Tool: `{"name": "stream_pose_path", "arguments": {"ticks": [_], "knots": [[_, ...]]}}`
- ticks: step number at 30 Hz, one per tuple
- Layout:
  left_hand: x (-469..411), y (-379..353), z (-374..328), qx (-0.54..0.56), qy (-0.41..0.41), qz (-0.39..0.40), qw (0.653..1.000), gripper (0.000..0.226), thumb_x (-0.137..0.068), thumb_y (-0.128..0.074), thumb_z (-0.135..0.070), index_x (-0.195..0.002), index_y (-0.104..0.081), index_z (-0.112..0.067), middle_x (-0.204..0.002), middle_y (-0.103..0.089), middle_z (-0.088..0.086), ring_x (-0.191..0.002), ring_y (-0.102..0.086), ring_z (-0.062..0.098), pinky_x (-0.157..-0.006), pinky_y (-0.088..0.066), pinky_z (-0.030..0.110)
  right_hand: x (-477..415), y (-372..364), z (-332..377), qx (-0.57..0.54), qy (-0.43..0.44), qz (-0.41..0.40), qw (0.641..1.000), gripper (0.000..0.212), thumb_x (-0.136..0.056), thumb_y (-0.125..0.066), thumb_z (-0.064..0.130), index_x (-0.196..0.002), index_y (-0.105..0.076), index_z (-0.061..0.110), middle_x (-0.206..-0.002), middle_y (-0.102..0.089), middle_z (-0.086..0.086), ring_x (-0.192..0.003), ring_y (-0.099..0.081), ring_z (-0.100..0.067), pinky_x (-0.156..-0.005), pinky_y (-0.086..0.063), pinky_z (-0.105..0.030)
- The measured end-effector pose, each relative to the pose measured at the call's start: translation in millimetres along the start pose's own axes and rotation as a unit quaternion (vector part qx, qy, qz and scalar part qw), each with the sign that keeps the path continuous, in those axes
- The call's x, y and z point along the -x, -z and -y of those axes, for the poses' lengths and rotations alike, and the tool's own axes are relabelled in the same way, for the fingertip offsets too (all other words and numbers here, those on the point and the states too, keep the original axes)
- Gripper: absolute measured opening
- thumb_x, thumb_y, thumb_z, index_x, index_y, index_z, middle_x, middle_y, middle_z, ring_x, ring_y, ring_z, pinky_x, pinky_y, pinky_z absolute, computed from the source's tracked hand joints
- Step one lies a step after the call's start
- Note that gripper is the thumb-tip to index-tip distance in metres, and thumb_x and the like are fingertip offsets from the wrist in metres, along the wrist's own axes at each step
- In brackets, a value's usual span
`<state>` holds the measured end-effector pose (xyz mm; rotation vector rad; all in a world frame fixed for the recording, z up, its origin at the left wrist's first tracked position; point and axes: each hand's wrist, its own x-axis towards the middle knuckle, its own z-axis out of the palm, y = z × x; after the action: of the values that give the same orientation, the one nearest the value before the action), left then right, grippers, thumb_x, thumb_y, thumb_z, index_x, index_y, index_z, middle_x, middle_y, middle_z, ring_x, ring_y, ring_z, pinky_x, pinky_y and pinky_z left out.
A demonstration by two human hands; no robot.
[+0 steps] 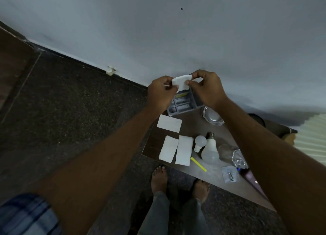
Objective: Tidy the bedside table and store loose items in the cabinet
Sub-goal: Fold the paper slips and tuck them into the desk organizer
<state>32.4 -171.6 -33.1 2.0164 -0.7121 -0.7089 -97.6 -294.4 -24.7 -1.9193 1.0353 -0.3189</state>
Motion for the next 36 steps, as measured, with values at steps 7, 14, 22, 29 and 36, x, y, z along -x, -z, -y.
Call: {"name": "stream_pose_path", "arguments": {"ticks": [7,14,22,29,36], "knots": [[0.3,-6.3,9.1,-0.012,-0.003,-0.014,1.000,0.019,-0.089,-0.075,-0.018,-0.105,-0.075,-0.007,-0.099,-0.076,0.005,-0.086,-0.074,0.019,-0.079,-0.064,0.037,-4.1,-7.6,-17.3,0.030,-0.002,-0.002,1.000,0.014,-0.088,-0.075,0.022,-0.098,-0.072,0.013,-0.102,-0.068,0.002,-0.064,-0.052,0.005,-0.062,-0.038,-0.001],[-2.8,-14.0,14.1,-0.061,-0.015,-0.036,0.997,0.019,-0.088,-0.076,-0.015,-0.100,-0.074,-0.001,-0.106,-0.070,0.014,-0.093,-0.067,0.019,-0.067,-0.047,0.004,-5.5,-11.4,-17.8,0.049,0.023,0.011,0.998,0.019,-0.088,-0.075,0.020,-0.105,-0.070,0.013,-0.112,-0.067,-0.004,-0.086,-0.058,-0.011,-0.067,-0.038,0.004],[-9.5,-20.9,20.7,-0.057,0.009,-0.043,0.997,0.024,-0.085,-0.078,-0.016,-0.103,-0.072,-0.002,-0.111,-0.058,0.010,-0.090,-0.059,0.012,-0.065,-0.042,-0.006,-6.2,-11.2,-21.3,0.107,0.080,0.048,0.990,0.013,-0.090,-0.071,0.023,-0.101,-0.070,0.015,-0.116,-0.061,-0.005,-0.099,-0.060,-0.018,-0.088,-0.051,-0.031],[-6.6,-19.3,21.9,-0.051,0.004,-0.039,0.998,0.020,-0.083,-0.076,-0.008,-0.103,-0.073,-0.011,-0.115,-0.054,0.011,-0.095,-0.056,0.012,-0.067,-0.040,-0.008,-2.0,-17.6,-25.8,0.125,0.078,0.051,0.988,0.032,-0.092,-0.069,0.025,-0.122,-0.065,0.013,-0.128,-0.057,-0.006,-0.106,-0.062,-0.019,-0.093,-0.051,-0.027],[-2.6,-14.7,24.1,-0.045,0.013,-0.053,0.997,0.021,-0.085,-0.074,-0.011,-0.106,-0.072,-0.015,-0.115,-0.056,0.006,-0.099,-0.059,0.012,-0.066,-0.045,0.002,0.9,-17.7,-22.5,0.134,0.093,0.043,0.986,0.028,-0.094,-0.066,0.024,-0.120,-0.065,0.012,-0.126,-0.056,-0.006,-0.105,-0.061,-0.019,-0.090,-0.050,-0.024]]}}
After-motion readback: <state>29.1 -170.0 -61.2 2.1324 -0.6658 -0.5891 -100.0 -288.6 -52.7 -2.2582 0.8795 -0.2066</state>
